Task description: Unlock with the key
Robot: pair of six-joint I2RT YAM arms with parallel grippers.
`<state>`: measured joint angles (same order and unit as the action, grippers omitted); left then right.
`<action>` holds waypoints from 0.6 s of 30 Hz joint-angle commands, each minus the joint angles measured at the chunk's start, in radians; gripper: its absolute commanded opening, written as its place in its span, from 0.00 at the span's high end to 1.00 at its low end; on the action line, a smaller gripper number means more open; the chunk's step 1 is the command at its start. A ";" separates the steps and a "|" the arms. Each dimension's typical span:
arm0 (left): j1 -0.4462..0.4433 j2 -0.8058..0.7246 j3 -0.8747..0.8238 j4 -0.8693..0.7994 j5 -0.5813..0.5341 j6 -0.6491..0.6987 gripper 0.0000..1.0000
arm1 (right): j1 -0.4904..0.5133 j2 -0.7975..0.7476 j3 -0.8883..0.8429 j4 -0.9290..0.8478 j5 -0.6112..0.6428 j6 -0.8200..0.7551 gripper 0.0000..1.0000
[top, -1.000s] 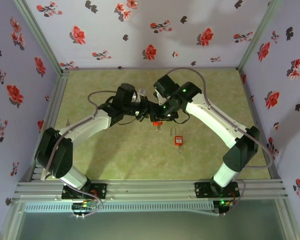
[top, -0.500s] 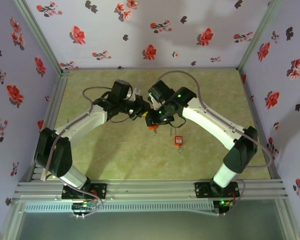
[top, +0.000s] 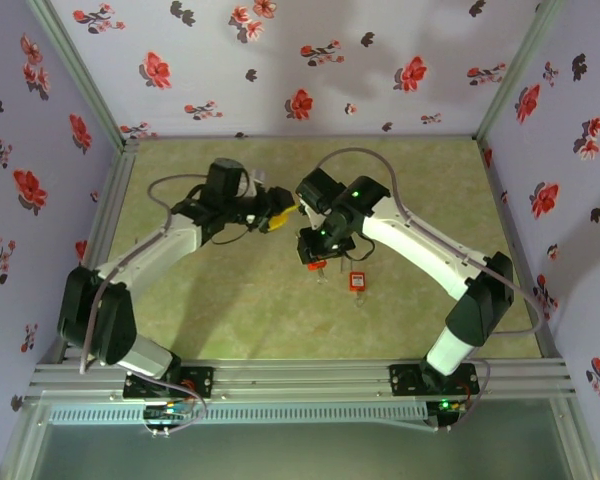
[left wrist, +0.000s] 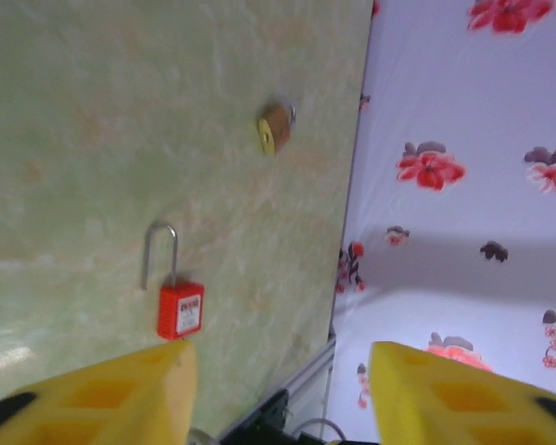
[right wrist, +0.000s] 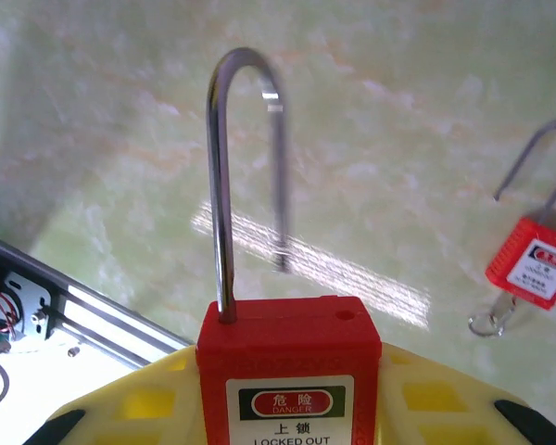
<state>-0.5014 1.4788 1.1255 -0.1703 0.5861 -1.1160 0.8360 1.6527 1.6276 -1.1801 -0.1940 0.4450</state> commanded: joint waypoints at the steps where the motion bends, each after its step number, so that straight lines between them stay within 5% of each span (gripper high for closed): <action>1: 0.061 -0.091 -0.088 0.079 -0.068 -0.065 0.41 | -0.001 0.003 -0.004 -0.047 -0.013 -0.007 1.00; 10: 0.124 -0.208 -0.211 0.071 -0.141 0.000 0.38 | 0.000 0.018 -0.078 0.047 -0.105 0.049 1.00; 18: 0.168 -0.338 -0.175 -0.071 -0.223 0.203 0.30 | 0.025 0.097 -0.156 0.216 -0.179 0.165 1.00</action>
<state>-0.3401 1.1862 0.9157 -0.1856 0.4110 -1.0286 0.8448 1.7153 1.4940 -1.0508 -0.3229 0.5438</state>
